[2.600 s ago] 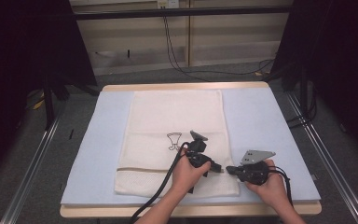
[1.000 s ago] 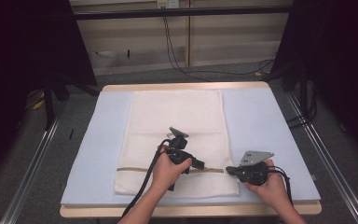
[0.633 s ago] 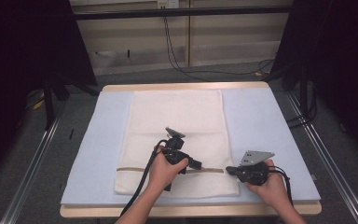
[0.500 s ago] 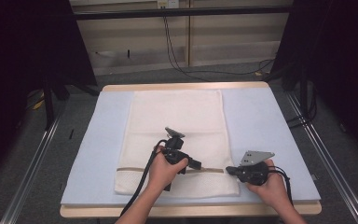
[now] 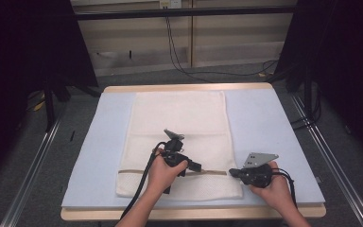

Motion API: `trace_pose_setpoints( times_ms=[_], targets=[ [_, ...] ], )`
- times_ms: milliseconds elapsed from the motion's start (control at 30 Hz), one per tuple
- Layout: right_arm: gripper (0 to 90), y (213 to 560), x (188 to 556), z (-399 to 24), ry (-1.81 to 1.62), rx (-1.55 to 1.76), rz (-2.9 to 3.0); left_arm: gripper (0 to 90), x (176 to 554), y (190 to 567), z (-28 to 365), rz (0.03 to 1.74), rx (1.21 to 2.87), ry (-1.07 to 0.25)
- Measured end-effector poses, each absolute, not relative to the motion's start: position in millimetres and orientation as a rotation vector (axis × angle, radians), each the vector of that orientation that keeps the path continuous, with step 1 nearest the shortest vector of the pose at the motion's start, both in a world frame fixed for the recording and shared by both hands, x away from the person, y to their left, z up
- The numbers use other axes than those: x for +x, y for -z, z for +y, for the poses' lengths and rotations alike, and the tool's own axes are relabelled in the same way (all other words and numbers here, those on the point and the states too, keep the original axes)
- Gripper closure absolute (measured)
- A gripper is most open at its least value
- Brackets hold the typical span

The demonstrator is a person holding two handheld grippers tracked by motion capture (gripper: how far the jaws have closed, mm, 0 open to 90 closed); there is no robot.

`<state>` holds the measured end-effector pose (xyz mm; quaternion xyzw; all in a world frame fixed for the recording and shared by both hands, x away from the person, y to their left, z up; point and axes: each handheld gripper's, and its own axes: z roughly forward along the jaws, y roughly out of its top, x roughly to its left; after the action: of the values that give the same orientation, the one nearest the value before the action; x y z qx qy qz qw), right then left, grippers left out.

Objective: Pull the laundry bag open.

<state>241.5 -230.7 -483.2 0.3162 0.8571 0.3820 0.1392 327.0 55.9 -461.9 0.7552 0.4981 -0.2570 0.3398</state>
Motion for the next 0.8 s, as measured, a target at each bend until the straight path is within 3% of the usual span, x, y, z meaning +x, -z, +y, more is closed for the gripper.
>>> trace_pose_setpoints(
  times_ms=[800],
  targets=[
    [90.0, 483, 241, -231, -1.102, 0.911, 2.477, 87.6, 326, 463, 67, 1.293, 1.956, 0.663]
  ],
)
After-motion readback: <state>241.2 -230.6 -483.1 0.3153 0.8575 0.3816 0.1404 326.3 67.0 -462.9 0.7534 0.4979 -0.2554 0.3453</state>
